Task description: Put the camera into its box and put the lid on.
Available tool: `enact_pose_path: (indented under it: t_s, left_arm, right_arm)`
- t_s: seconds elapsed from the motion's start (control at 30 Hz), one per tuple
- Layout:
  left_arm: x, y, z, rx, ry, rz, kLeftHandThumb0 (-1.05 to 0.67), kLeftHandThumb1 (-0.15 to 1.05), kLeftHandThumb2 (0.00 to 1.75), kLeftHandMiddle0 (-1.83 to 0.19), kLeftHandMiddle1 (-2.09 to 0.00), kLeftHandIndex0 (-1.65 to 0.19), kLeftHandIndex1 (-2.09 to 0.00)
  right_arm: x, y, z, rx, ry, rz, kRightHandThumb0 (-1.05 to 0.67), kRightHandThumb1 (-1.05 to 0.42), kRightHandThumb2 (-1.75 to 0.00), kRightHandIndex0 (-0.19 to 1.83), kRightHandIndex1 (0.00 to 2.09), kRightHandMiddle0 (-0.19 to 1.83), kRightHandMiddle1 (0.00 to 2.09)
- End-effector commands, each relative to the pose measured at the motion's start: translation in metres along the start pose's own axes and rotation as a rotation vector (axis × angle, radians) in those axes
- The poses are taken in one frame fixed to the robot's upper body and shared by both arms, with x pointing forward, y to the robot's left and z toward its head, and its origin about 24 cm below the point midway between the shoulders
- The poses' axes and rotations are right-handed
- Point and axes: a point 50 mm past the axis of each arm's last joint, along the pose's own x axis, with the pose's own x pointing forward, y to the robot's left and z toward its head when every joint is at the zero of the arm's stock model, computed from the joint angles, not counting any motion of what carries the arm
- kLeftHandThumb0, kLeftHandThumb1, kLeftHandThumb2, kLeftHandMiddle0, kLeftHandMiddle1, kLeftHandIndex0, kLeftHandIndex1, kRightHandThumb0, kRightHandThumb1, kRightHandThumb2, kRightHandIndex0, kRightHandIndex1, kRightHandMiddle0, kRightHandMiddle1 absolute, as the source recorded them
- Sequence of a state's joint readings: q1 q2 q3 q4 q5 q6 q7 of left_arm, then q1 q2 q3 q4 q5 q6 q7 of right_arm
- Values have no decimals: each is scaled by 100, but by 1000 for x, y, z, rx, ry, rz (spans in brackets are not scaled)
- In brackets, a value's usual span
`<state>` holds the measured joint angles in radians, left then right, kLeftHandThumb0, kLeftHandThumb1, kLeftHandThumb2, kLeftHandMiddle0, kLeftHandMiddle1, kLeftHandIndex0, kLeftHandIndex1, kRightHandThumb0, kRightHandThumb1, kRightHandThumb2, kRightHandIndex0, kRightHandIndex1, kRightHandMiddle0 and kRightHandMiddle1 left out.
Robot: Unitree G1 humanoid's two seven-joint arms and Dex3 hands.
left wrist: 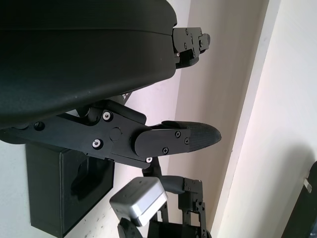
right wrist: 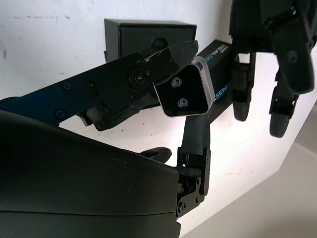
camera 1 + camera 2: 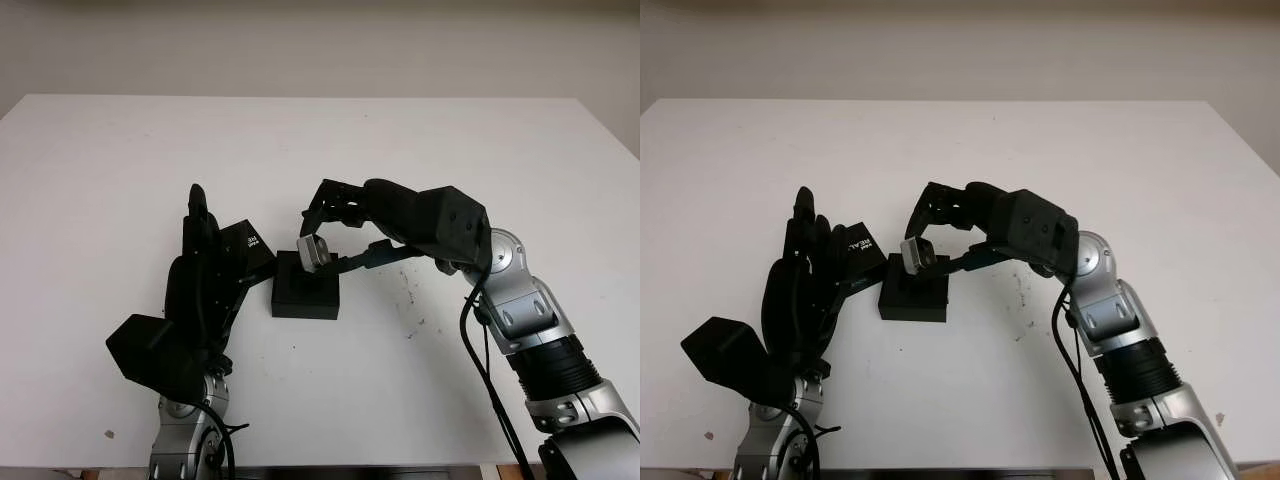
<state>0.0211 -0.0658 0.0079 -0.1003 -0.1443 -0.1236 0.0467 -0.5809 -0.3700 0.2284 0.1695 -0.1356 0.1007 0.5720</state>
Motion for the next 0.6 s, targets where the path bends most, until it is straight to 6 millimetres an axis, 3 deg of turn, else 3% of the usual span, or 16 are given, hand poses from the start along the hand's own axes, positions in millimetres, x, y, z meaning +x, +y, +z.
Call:
enact_pose_path:
  t_s: [0.0,0.57]
  left_arm:
    - [0,-5,-2,-27,5,-1,-50,105,41,5,-5,8,-5]
    - [-2,-4,-2,-32,7,2,-51,105,39,4,-5,7,-5]
  right_arm:
    - [1,5,-2,3,1,-4,-39,-95,-6,28,17,34,174]
    - [-1,16,-11,-48,99,-39,-37,-96,-6,30,17,29,175]
